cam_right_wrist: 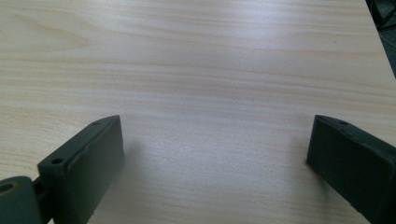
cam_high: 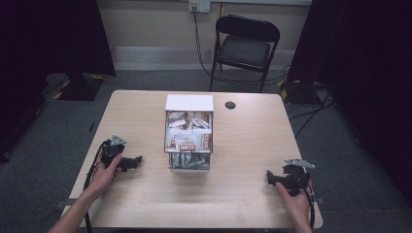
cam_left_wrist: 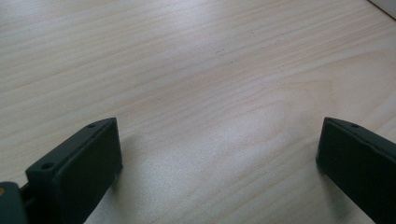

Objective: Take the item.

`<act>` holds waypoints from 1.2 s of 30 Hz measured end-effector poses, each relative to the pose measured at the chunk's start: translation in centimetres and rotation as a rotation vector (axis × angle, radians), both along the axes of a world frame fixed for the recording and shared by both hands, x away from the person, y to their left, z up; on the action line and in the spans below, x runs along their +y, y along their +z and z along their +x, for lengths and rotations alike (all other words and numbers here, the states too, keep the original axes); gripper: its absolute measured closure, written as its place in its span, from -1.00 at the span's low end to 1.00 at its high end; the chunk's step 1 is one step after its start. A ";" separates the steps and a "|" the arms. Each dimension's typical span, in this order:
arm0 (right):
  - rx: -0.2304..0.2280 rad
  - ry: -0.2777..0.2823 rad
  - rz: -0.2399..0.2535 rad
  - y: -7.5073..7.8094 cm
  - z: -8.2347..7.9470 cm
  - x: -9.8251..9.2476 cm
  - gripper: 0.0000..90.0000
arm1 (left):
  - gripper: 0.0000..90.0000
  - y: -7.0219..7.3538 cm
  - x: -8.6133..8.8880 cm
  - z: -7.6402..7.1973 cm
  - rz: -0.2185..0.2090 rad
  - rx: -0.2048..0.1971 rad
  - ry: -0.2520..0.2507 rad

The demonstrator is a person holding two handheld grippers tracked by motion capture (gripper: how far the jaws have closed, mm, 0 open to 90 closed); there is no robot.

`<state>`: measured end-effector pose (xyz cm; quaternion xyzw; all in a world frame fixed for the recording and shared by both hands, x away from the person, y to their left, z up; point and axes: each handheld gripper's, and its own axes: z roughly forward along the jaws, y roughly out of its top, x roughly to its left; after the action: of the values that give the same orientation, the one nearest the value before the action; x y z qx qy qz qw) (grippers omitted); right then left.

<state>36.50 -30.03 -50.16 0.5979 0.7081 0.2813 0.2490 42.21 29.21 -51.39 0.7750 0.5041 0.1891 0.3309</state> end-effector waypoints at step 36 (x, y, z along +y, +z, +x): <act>-0.015 0.075 0.053 1.4 -0.5 1.4 -0.64 | -1.00 0.0 0.0 0.0 -0.001 -0.001 0.000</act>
<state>35.98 -28.59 -48.74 0.5753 0.7203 0.3136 0.2276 42.22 29.21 -51.40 0.7750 0.5039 0.1891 0.3313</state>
